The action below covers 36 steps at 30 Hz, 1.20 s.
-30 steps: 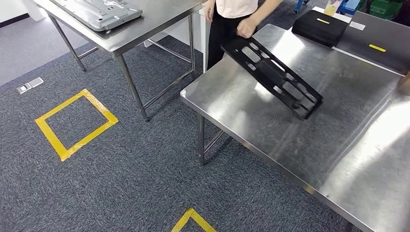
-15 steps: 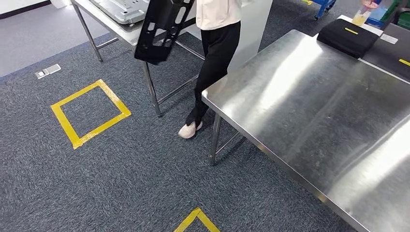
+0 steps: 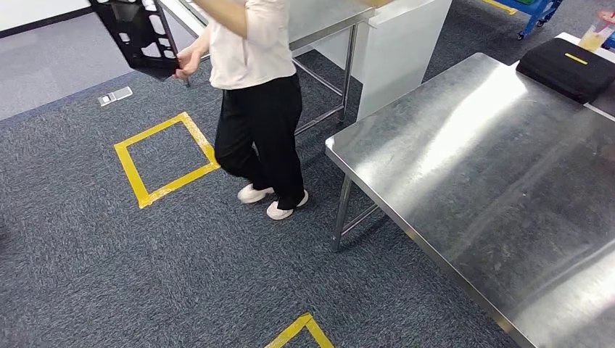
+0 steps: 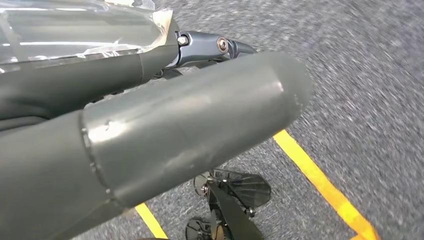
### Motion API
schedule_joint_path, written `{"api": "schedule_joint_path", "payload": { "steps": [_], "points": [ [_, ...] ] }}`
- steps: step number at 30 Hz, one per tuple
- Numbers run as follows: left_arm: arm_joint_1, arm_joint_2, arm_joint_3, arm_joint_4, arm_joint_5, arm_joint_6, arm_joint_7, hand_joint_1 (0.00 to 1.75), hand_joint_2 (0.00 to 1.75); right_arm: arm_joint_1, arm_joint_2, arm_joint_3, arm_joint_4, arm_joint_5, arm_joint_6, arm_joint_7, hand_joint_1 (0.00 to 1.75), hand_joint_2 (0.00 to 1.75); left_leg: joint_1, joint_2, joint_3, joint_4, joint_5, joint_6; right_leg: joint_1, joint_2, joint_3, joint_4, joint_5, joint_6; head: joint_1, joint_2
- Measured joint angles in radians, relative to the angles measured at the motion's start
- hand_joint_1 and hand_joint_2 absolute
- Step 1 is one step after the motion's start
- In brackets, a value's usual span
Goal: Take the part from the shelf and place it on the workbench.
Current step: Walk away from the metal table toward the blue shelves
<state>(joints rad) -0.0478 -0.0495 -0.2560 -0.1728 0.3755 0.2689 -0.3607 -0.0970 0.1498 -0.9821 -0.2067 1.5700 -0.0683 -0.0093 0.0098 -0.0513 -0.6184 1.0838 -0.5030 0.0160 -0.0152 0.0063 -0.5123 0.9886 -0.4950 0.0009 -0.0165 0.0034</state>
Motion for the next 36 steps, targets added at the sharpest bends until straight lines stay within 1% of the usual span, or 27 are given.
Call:
{"api": "schedule_joint_path", "payload": {
  "steps": [2,3,4,5,6,8,10,12,13,14,15,16,18,19,20,21,22,23,24,25,26,28,30,32,34,35,36],
  "points": [
    [0.0,-0.001,0.01,0.0,0.008,0.005,0.006,0.0,0.0,0.005,0.004,0.022,0.0,0.0,0.004,0.002,0.0,0.0,0.002,0.033,-0.06,0.125,-0.069,-0.009,0.002,-0.018,0.0,-0.001,0.0,-0.008,-0.002,0.0],
    [0.0,-0.001,0.015,0.0,0.01,0.006,0.011,0.0,0.0,0.008,0.004,0.033,0.001,0.0,0.006,0.003,0.0,0.0,0.003,0.039,-0.09,0.185,-0.093,-0.013,0.003,-0.028,0.0,-0.001,-0.001,-0.008,-0.002,0.0],
    [0.001,-0.001,0.018,0.0,0.012,0.007,0.015,0.0,0.0,0.009,0.005,0.043,0.001,0.0,0.008,0.004,0.0,0.0,0.005,0.043,-0.108,0.218,-0.099,-0.017,0.003,-0.038,-0.001,0.0,-0.002,-0.009,-0.002,0.0],
    [0.003,-0.001,0.022,0.0,0.012,0.008,0.018,0.0,0.0,0.01,0.005,0.054,0.001,0.0,0.009,0.004,0.0,0.0,0.008,0.047,-0.106,0.213,-0.085,-0.02,0.003,-0.046,0.0,0.0,-0.002,-0.01,-0.003,0.0],
    [0.004,-0.001,0.024,0.0,0.013,0.01,0.021,0.0,0.0,0.01,0.006,0.064,0.001,0.0,0.009,0.004,0.0,0.0,0.011,0.053,-0.087,0.175,-0.057,-0.022,0.003,-0.054,0.001,0.0,-0.004,-0.009,-0.002,0.0],
    [0.005,-0.002,0.027,0.0,0.014,0.014,0.025,0.0,0.0,0.01,0.006,0.08,0.001,0.0,0.01,0.004,0.0,0.0,0.014,0.086,-0.012,0.036,0.005,-0.022,0.006,-0.067,0.005,0.002,-0.009,-0.002,-0.003,0.0],
    [0.003,-0.006,0.029,0.0,0.018,0.017,0.024,0.0,0.0,0.01,0.005,0.092,0.001,0.0,0.014,0.007,0.0,0.0,0.011,0.106,0.034,-0.049,0.028,-0.013,0.014,-0.08,0.006,0.003,-0.017,0.009,0.0,0.0],
    [0.004,-0.011,0.035,0.0,0.027,0.019,0.011,0.0,0.0,0.009,0.001,0.105,0.001,0.0,0.02,0.012,0.0,0.0,0.005,0.091,0.035,-0.057,0.027,0.002,0.018,-0.095,0.01,0.0,-0.021,0.021,0.003,0.0],
    [0.005,-0.015,0.04,0.0,0.031,0.02,0.002,0.0,0.0,0.008,-0.001,0.112,0.001,0.0,0.022,0.015,0.0,0.0,0.004,0.083,0.036,-0.061,0.03,0.011,0.017,-0.095,0.011,0.004,-0.024,0.027,0.003,0.0],
    [0.007,-0.018,0.044,0.0,0.034,0.02,-0.007,0.0,0.0,0.008,-0.002,0.119,0.001,-0.001,0.024,0.017,0.0,0.0,0.004,0.075,0.037,-0.065,0.034,0.019,0.015,-0.084,0.007,0.019,-0.035,0.03,0.003,0.0],
    [0.008,-0.02,0.048,0.0,0.035,0.02,-0.012,0.0,0.0,0.008,-0.003,0.125,0.001,-0.002,0.024,0.018,0.0,0.0,0.005,0.068,0.037,-0.069,0.038,0.026,0.014,-0.067,-0.006,0.051,-0.054,0.03,0.004,0.0],
    [0.008,-0.021,0.05,0.0,0.036,0.019,-0.015,0.0,0.0,0.009,-0.004,0.13,0.001,-0.003,0.023,0.018,0.0,0.0,0.007,0.06,0.037,-0.071,0.041,0.031,0.01,-0.046,-0.031,0.105,-0.083,0.027,0.005,0.0],
    [0.008,-0.021,0.053,0.0,0.036,0.016,-0.016,0.0,0.0,0.012,-0.003,0.137,0.002,-0.005,0.02,0.017,0.0,0.0,0.005,0.04,0.033,-0.071,0.043,0.035,0.009,-0.02,-0.097,0.242,-0.142,0.022,0.007,0.0],
    [0.009,-0.021,0.053,0.0,0.036,0.016,-0.017,0.0,0.0,0.013,-0.004,0.139,0.002,-0.005,0.019,0.017,0.0,0.0,0.004,0.028,0.032,-0.071,0.044,0.035,0.009,-0.015,-0.122,0.289,-0.155,0.024,0.007,0.0],
    [0.011,-0.022,0.053,0.0,0.036,0.015,-0.017,0.0,0.0,0.014,-0.004,0.141,0.002,-0.005,0.019,0.017,0.0,0.0,0.003,0.016,0.031,-0.071,0.044,0.036,0.009,-0.012,-0.128,0.298,-0.151,0.03,0.007,0.0],
    [0.012,-0.022,0.054,0.0,0.036,0.015,-0.016,0.0,0.0,0.015,-0.004,0.143,0.002,-0.005,0.018,0.016,0.0,0.0,0.002,0.004,0.032,-0.07,0.044,0.036,0.009,-0.009,-0.113,0.264,-0.13,0.038,0.007,0.0],
    [0.013,-0.023,0.054,0.0,0.035,0.015,-0.014,0.0,0.0,0.014,-0.004,0.144,0.002,-0.005,0.018,0.013,0.0,0.0,0.002,-0.007,0.033,-0.07,0.045,0.035,0.007,-0.002,-0.082,0.196,-0.098,0.045,0.007,0.0],
    [0.013,-0.023,0.054,0.0,0.034,0.016,-0.009,0.0,0.0,0.014,-0.005,0.146,0.002,-0.004,0.017,0.008,0.0,0.0,0.002,-0.017,0.034,-0.07,0.045,0.033,0.005,0.015,-0.048,0.121,-0.067,0.049,0.007,0.0],
    [0.013,-0.023,0.054,0.0,0.034,0.017,-0.003,0.0,0.0,0.014,-0.004,0.149,0.002,-0.003,0.017,0.001,0.0,0.0,0.0,-0.027,0.035,-0.069,0.045,0.029,0.004,0.028,-0.023,0.06,-0.042,0.048,0.007,0.0],
    [0.013,-0.023,0.054,0.0,0.033,0.018,0.005,0.0,0.0,0.014,-0.004,0.153,0.003,-0.002,0.017,-0.006,0.0,0.0,-0.002,-0.034,0.034,-0.068,0.045,0.025,0.005,0.039,-0.009,0.022,-0.027,0.044,0.007,0.0],
    [0.014,-0.022,0.055,0.0,0.033,0.019,0.012,0.0,0.0,0.013,-0.004,0.157,0.003,-0.001,0.017,-0.012,0.0,0.0,-0.003,-0.04,0.032,-0.068,0.046,0.019,0.007,0.043,-0.004,0.008,-0.021,0.036,0.007,0.0],
    [0.016,-0.021,0.056,0.001,0.034,0.021,0.018,0.0,0.0,0.012,-0.001,0.168,0.003,0.0,0.018,-0.018,0.0,0.0,0.0,-0.048,0.028,-0.068,0.047,0.009,0.008,0.028,0.0,0.006,-0.015,0.021,0.006,0.0],
    [0.016,-0.02,0.056,0.002,0.035,0.021,0.019,0.0,0.0,0.011,0.003,0.178,0.004,0.0,0.021,-0.02,0.0,0.0,0.001,-0.019,0.01,-0.033,0.022,0.001,0.002,0.011,0.006,0.002,-0.01,0.005,0.004,0.0],
    [0.016,-0.02,0.056,0.002,0.035,0.02,0.018,0.0,0.0,0.013,0.006,0.188,0.004,0.0,0.025,-0.021,0.0,0.0,0.001,0.026,-0.042,0.079,-0.044,-0.006,0.003,-0.009,0.007,0.001,-0.009,-0.007,0.001,0.0],
    [0.016,-0.02,0.056,0.002,0.035,0.017,0.01,0.0,0.0,0.016,0.008,0.202,0.005,0.0,0.031,-0.016,0.0,0.0,0.003,0.043,-0.104,0.207,-0.097,-0.012,0.008,-0.032,0.006,0.001,-0.012,-0.011,0.0,0.0],
    [0.017,-0.021,0.056,0.002,0.035,0.016,0.005,0.0,0.0,0.017,0.008,0.21,0.005,0.0,0.034,-0.012,0.0,0.0,0.004,0.046,-0.115,0.228,-0.096,-0.014,0.009,-0.042,0.006,0.001,-0.013,-0.013,-0.001,0.0],
    [0.018,-0.021,0.056,0.002,0.035,0.013,-0.001,0.0,0.0,0.017,0.008,0.217,0.005,0.0,0.036,-0.007,0.0,0.0,0.004,0.05,-0.106,0.213,-0.079,-0.015,0.01,-0.053,0.007,0.001,-0.014,-0.014,-0.001,0.0]
  ]
}}
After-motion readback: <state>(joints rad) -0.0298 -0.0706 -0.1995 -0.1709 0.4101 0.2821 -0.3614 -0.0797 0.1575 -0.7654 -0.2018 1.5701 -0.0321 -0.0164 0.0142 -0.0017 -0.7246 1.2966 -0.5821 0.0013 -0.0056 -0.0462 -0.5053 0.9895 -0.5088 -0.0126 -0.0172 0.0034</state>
